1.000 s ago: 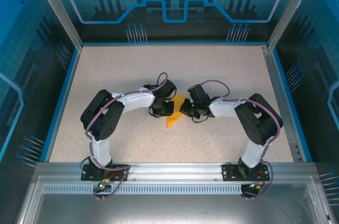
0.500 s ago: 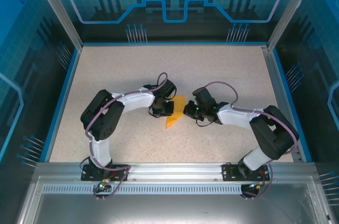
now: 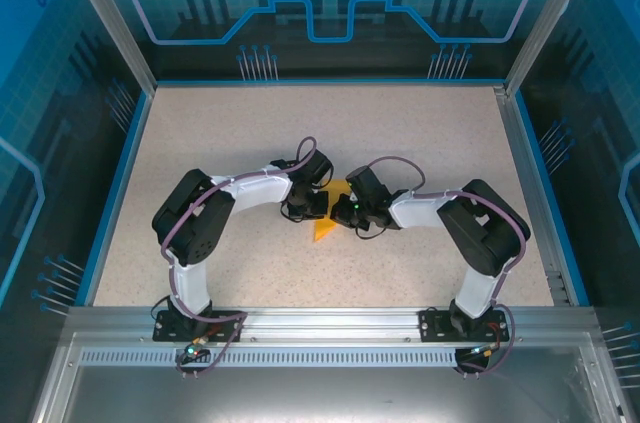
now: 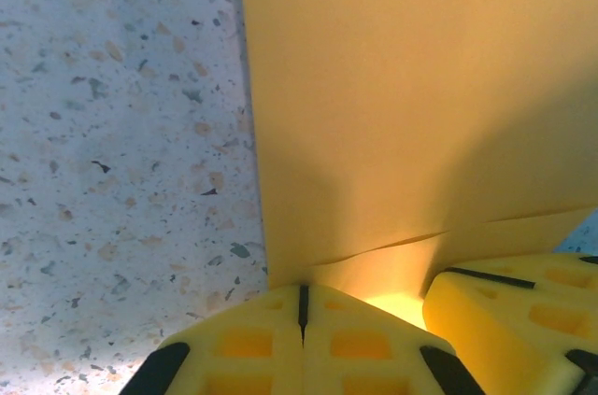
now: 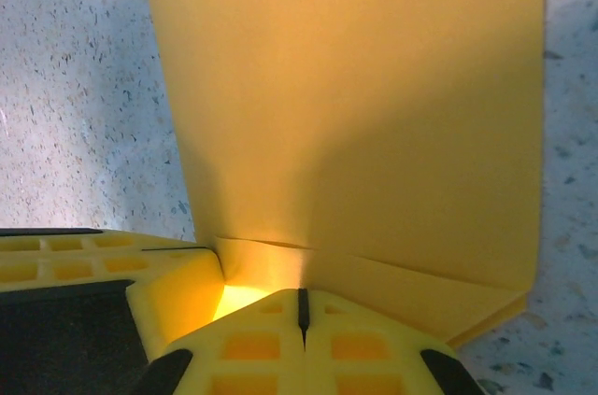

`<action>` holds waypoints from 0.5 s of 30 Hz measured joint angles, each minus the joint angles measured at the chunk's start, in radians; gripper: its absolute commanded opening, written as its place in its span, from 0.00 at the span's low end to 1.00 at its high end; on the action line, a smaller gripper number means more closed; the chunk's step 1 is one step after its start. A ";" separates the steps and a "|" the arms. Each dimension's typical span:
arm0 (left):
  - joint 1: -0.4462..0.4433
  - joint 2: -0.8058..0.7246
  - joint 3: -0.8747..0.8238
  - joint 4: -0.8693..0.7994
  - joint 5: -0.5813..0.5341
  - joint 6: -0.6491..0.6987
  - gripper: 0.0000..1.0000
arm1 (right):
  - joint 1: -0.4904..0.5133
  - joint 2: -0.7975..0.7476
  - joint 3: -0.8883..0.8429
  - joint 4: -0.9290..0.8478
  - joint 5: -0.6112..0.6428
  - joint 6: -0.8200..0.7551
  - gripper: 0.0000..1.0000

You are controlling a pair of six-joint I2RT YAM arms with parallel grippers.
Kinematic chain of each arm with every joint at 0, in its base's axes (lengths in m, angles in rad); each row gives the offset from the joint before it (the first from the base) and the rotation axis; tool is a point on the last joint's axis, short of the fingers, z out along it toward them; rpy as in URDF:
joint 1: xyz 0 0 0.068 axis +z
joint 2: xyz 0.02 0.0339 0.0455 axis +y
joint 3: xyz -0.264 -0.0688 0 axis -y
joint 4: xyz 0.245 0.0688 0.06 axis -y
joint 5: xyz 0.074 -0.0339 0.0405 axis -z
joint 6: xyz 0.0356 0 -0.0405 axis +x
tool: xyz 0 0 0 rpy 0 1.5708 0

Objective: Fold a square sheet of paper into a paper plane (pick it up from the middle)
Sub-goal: Third fold the triangle at the center of the table.

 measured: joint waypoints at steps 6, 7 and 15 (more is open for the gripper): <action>0.001 -0.003 0.009 -0.012 0.007 0.011 0.11 | -0.008 0.005 -0.013 0.027 -0.016 0.020 0.01; 0.003 -0.006 0.010 -0.019 0.008 0.017 0.14 | -0.009 0.008 -0.013 0.032 -0.019 0.024 0.01; 0.043 -0.166 -0.013 -0.026 0.099 0.014 0.22 | -0.019 0.013 -0.013 0.035 -0.039 0.066 0.02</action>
